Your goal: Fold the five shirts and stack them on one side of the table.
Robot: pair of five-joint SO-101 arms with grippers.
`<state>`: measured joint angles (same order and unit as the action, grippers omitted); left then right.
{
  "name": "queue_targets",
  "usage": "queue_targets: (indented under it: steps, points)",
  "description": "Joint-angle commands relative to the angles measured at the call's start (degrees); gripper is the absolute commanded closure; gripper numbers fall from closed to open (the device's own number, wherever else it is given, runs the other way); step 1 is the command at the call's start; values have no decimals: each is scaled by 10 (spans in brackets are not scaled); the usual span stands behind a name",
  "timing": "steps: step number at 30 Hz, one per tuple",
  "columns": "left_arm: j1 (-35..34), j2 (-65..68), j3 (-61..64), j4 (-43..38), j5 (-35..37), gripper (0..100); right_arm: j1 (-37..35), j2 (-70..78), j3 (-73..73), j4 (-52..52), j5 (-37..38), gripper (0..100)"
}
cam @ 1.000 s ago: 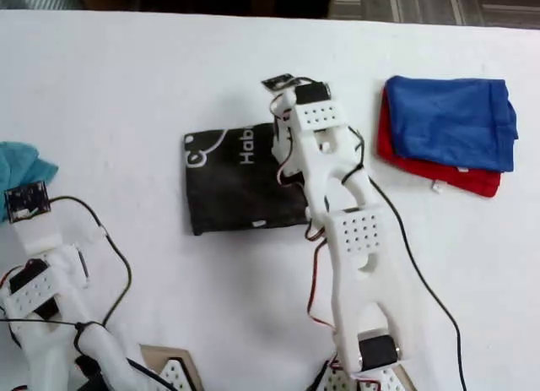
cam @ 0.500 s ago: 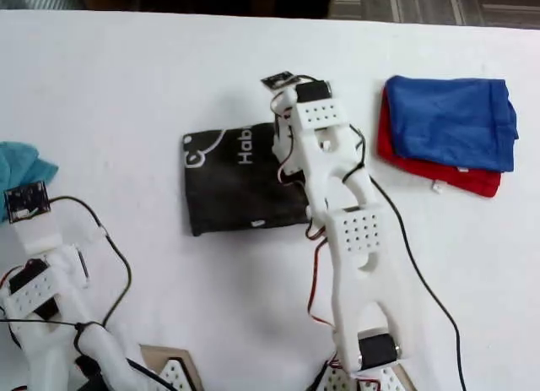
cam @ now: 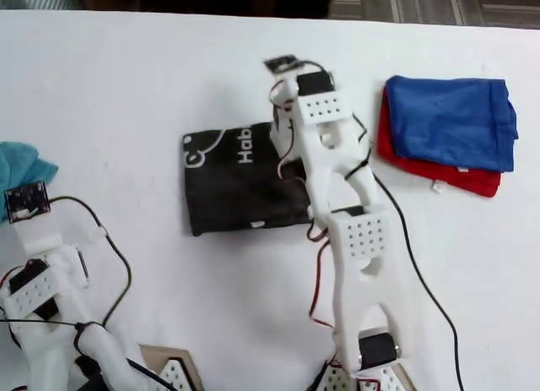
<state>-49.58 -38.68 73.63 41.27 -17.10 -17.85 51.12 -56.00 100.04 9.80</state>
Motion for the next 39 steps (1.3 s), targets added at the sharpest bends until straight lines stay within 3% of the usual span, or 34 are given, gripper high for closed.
queue_targets:
  steps: [1, 12, 18, 26, 32, 34, 39]
  points:
    - [-3, -14, -1, -8, 4, 974, 5, -76, -4, 9, -5, 706]
    - [-3, -14, -1, -8, 4, 974, -44, -82, 99, 0, -6, 704]
    - [-3, -14, -1, -8, 4, 974, -27, -45, 98, -33, -6, 704]
    - [-3, -14, -1, -8, 4, 974, -17, 56, 98, -51, -4, 595]
    - [-3, -14, -1, -8, 4, 974, -20, 69, 98, -48, -1, 599]
    - [-3, -14, -1, -8, 4, 974, -20, 69, 98, -48, -1, 653]
    - [-3, -14, -1, -8, 4, 974, -19, 70, 99, -47, 8, 930]
